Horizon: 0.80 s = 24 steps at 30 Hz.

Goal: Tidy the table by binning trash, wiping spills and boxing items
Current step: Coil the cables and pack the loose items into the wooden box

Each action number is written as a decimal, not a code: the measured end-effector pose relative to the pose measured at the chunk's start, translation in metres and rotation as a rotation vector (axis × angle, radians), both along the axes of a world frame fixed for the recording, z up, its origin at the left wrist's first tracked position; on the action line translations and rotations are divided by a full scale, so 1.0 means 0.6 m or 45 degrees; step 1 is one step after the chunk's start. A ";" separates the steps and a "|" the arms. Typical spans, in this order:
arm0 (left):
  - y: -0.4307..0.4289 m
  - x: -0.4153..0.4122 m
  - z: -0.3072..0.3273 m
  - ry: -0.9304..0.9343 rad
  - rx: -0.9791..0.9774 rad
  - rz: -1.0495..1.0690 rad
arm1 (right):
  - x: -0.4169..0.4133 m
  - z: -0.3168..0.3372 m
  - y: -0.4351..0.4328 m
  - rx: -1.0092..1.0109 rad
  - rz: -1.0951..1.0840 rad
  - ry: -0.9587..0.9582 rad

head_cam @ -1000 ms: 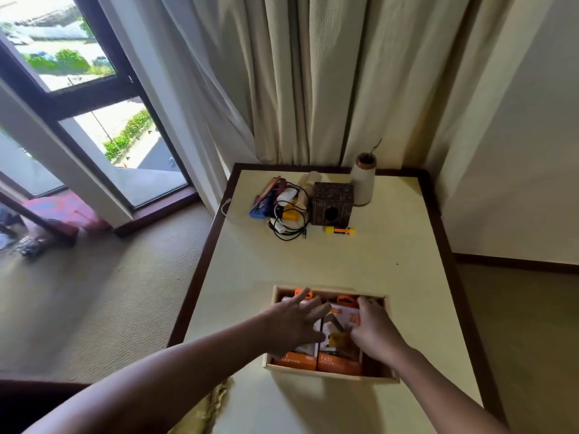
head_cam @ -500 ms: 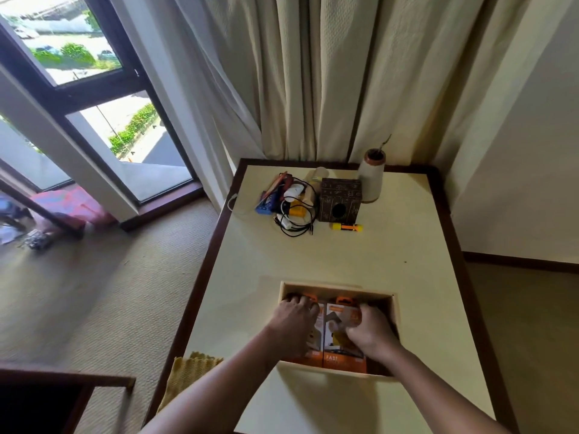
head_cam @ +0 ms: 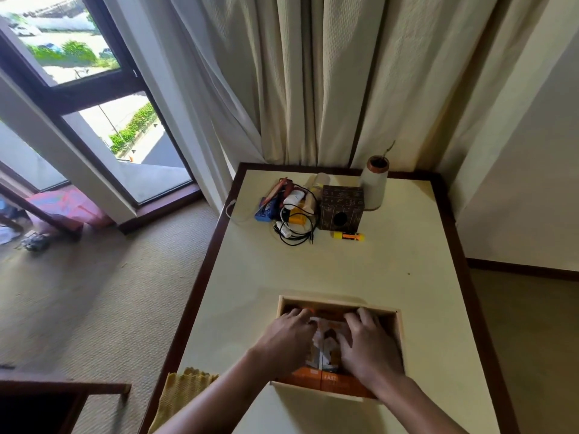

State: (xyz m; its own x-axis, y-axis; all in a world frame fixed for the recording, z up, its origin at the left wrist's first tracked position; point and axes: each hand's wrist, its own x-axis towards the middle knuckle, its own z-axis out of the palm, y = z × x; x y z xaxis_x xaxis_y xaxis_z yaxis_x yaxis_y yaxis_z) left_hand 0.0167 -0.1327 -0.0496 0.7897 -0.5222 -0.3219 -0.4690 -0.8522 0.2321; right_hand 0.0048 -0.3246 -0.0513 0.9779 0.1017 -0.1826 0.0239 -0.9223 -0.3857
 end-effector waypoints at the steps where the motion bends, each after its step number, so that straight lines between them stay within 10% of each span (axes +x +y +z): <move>1: 0.006 0.009 0.010 -0.022 -0.081 0.028 | 0.010 0.008 0.003 0.054 -0.001 -0.060; 12: 0.103 0.273 0.083 -0.409 -0.565 0.685 | 0.320 0.100 0.082 0.469 -0.122 -0.283; 24: 0.168 0.542 0.005 -0.012 -0.535 0.955 | 0.681 0.037 0.191 -0.296 -0.198 0.057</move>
State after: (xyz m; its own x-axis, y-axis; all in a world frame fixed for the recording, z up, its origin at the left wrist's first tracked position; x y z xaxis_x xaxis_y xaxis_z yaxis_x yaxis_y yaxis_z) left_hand 0.3420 -0.0319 -0.0468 0.9754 0.0648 -0.2105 0.1807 -0.7819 0.5966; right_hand 0.4136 -0.2099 -0.0290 0.9689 -0.0983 -0.2272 -0.1369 -0.9774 -0.1608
